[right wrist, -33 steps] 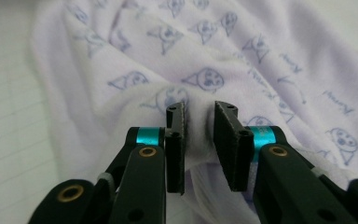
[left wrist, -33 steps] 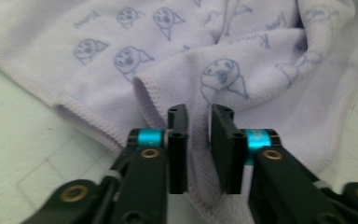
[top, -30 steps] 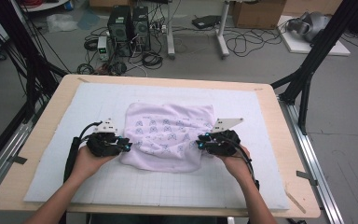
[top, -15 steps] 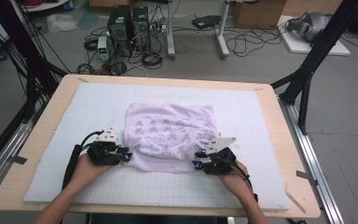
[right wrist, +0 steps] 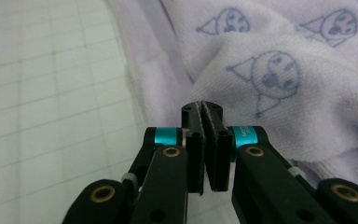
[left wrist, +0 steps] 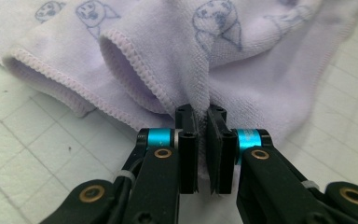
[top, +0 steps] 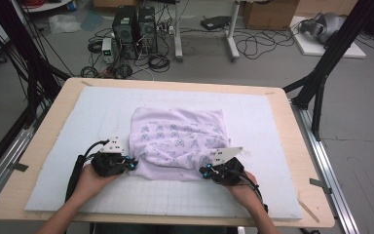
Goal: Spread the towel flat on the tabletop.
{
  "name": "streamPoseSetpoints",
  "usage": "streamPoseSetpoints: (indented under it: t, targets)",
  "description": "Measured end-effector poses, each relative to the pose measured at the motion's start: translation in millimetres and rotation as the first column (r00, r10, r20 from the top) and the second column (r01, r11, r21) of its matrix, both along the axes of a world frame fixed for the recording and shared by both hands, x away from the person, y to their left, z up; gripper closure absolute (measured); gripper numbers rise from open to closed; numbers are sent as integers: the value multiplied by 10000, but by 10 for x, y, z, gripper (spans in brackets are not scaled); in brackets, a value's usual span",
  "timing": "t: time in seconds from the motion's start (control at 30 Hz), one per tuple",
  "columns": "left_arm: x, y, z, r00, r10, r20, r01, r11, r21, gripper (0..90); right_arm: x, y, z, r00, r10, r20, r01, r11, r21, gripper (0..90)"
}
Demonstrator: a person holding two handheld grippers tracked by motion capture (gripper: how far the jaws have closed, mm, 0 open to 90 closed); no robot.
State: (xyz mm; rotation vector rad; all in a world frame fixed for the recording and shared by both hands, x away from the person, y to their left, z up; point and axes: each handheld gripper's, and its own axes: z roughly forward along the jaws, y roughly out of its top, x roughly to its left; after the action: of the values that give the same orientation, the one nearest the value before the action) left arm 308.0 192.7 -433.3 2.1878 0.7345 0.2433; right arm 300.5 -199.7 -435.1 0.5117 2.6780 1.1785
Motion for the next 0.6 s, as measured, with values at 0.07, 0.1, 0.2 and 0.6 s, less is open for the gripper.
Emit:
streamPoseSetpoints:
  t: [0.07, 0.1, 0.2, 0.6]
  targets:
    - [-74, 24, 49, 9999, -111, 94, 111, 9999, -62, 838, -48, -42, 53, 10000, 28, 15, -29, 9998, 217, 883]
    - [-125, 38, 82, 9999, -119, 116, 120, 9999, -91, 838, -72, -56, 76, 10000, 56, 49, -57, 9996, 291, 883]
    - [-238, 62, 157, 9994, -229, 277, 233, 9997, -122, 839, -190, -114, 174, 9996, 125, 248, -139, 9983, 573, 884]
    - [-639, 162, 347, 9961, -780, 410, 793, 9964, -309, 664, -775, -309, 496, 9961, 822, 323, -860, 9854, 1466, 863]
